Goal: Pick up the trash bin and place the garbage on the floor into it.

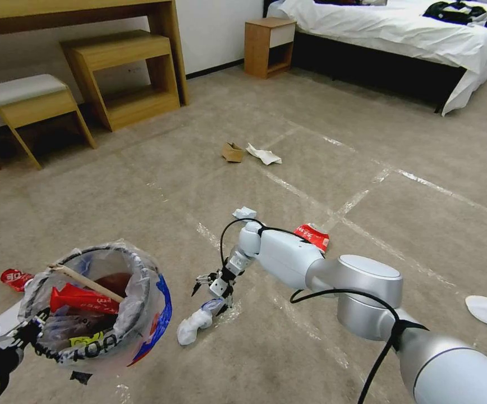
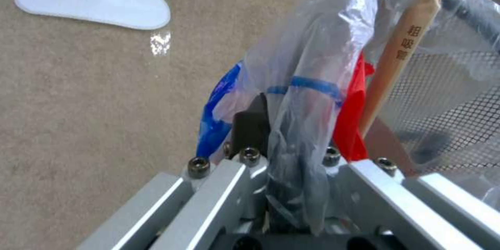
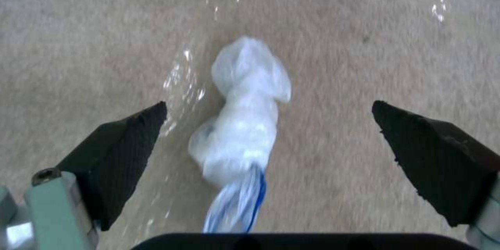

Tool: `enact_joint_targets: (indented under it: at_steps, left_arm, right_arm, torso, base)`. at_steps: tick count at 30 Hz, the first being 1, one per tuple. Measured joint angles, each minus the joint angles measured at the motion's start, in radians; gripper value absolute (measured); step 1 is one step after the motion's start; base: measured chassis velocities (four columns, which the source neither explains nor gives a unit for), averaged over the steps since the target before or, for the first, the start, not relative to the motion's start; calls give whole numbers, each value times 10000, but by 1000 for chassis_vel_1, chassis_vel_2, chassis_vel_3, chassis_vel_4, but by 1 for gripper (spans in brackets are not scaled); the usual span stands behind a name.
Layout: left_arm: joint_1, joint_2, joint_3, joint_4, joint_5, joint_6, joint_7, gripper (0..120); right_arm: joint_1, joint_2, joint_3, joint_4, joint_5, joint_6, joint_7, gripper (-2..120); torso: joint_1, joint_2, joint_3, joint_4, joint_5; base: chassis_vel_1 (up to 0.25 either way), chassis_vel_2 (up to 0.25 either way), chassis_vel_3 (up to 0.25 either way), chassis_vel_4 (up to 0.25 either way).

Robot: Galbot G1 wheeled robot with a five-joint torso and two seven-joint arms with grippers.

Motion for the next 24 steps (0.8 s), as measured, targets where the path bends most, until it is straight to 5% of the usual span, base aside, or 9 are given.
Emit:
enact_joint_targets:
  at_steps: [24]
  left_arm:
    - [47, -67, 216, -120, 123, -4, 45, 0]
  right_arm:
    - [-421, -44, -660, -599, -313, -353, 1554, 100]
  torso:
    - [-1, 0, 0, -4, 0]
  base:
    - [0, 0, 0, 0]
